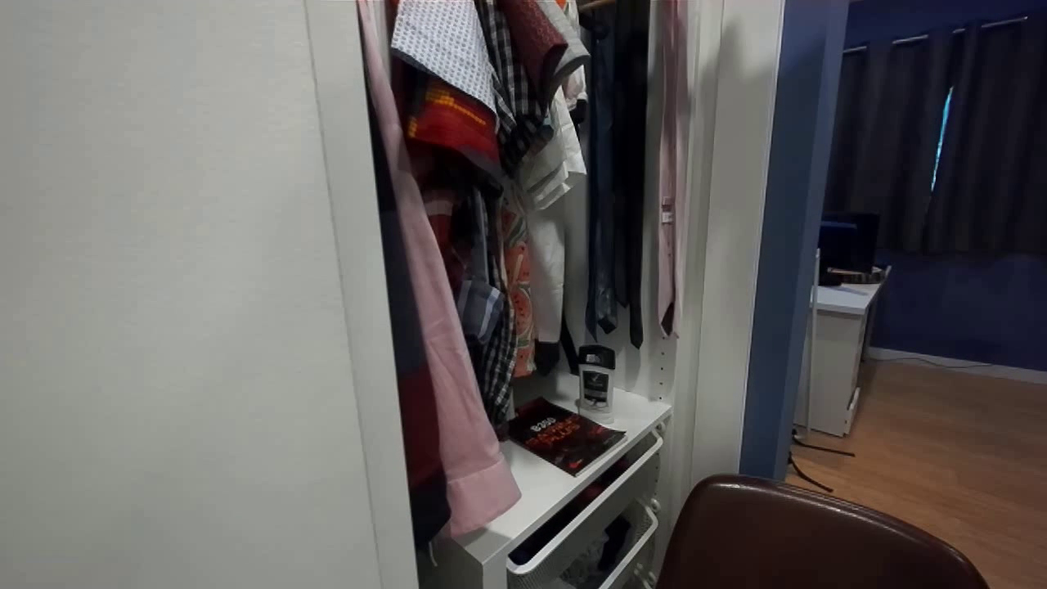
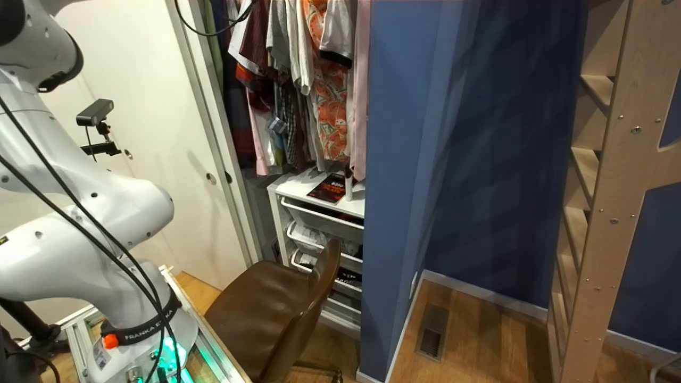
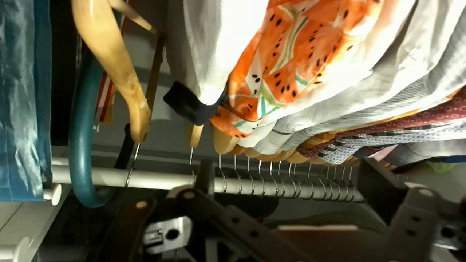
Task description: Hang the white t-shirt on the rail
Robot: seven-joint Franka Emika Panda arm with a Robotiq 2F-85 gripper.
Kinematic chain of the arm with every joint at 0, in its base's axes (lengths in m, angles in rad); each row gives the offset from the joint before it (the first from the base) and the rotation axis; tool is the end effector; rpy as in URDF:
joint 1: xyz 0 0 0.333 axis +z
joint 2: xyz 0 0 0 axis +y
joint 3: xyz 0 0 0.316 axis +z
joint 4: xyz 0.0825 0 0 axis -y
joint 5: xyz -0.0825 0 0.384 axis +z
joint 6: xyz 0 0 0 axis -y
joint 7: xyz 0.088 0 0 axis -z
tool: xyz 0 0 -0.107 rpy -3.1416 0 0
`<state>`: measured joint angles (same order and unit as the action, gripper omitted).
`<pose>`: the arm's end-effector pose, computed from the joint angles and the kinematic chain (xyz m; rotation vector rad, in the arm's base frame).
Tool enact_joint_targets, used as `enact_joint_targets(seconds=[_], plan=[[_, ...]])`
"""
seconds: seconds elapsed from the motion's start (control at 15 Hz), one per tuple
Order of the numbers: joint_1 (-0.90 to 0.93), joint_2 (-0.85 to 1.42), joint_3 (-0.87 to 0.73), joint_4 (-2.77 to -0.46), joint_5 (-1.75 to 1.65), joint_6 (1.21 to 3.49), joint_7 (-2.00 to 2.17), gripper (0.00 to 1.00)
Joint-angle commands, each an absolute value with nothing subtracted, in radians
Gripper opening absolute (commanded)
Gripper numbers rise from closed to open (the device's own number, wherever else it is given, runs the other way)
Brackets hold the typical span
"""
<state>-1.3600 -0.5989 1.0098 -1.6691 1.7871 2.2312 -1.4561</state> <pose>0.5286 0.0652 0.7932 -2.0154 -0.8319 -1.9683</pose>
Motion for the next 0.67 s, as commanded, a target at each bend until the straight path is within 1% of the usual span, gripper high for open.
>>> enact_joint_targets(seconds=[0.0,0.2,0.6], plan=[[-1.129,-0.529,0.884,-1.751,1.685,2.311,-1.496,1.0],[-0.93,-0.491,0.756,-1.794,1.625,2.4,-1.507,1.0],[-0.504,-0.47,0.446,-1.873,1.524,2.528,-1.5,1.0]])
